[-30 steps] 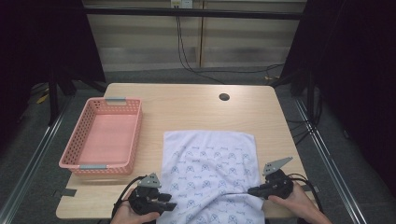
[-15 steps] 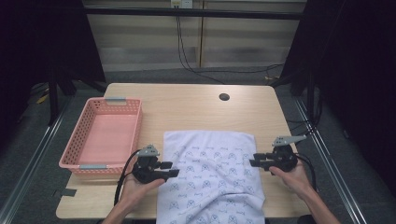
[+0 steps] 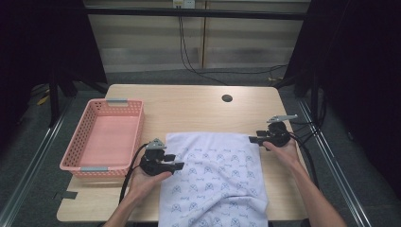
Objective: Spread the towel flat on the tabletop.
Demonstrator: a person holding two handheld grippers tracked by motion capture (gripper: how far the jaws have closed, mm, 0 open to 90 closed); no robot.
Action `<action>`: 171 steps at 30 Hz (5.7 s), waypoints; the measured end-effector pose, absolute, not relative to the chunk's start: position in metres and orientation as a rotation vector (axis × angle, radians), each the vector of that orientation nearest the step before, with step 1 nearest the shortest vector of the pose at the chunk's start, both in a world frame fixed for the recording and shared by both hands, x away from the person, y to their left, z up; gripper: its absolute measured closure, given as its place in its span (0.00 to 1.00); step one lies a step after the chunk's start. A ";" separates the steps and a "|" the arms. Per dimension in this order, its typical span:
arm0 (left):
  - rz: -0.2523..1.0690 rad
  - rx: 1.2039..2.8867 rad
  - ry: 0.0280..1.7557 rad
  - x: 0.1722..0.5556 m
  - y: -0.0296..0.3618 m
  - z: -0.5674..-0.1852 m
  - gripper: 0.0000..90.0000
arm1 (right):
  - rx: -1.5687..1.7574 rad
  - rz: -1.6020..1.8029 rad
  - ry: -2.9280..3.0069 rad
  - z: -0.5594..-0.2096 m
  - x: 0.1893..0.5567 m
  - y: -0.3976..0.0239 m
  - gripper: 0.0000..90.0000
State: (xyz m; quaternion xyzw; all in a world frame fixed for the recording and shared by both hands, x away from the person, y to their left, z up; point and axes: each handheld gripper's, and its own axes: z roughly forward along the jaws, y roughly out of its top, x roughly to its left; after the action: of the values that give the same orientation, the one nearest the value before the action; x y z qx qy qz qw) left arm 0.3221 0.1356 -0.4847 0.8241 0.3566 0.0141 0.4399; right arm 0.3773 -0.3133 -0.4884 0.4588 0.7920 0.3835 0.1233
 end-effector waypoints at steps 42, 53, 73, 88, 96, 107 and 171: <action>0.234 2.061 1.072 0.407 0.121 -0.503 0.44 | 1.312 1.157 2.407 -0.501 0.364 -0.318 0.94; 0.152 2.029 1.001 0.405 0.115 -0.510 0.65 | 1.327 1.195 2.408 -0.501 0.365 -0.320 0.94; 0.180 1.842 0.859 0.391 0.134 -0.416 0.94 | 1.301 1.500 2.162 -0.431 0.385 -0.345 0.95; 0.307 1.734 0.842 0.428 0.155 -0.349 0.94 | 1.220 1.493 2.040 -0.356 0.434 -0.324 0.96; 0.352 1.708 0.832 0.430 0.161 -0.326 0.94 | 1.153 1.500 1.954 -0.307 0.441 -0.315 0.96; 0.264 1.772 0.803 0.389 0.164 -0.361 0.94 | 1.177 1.524 2.118 -0.355 0.397 -0.322 0.96; 0.155 2.073 0.993 0.378 0.121 -0.505 0.94 | 1.483 1.108 2.407 -0.500 0.341 -0.323 0.97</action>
State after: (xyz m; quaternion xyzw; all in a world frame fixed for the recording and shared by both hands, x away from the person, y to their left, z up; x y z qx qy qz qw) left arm 0.3775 0.1207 -0.5049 0.8221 0.3938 0.0613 0.4066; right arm 0.3408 -0.3227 -0.4996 0.4878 0.7916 0.3643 0.0522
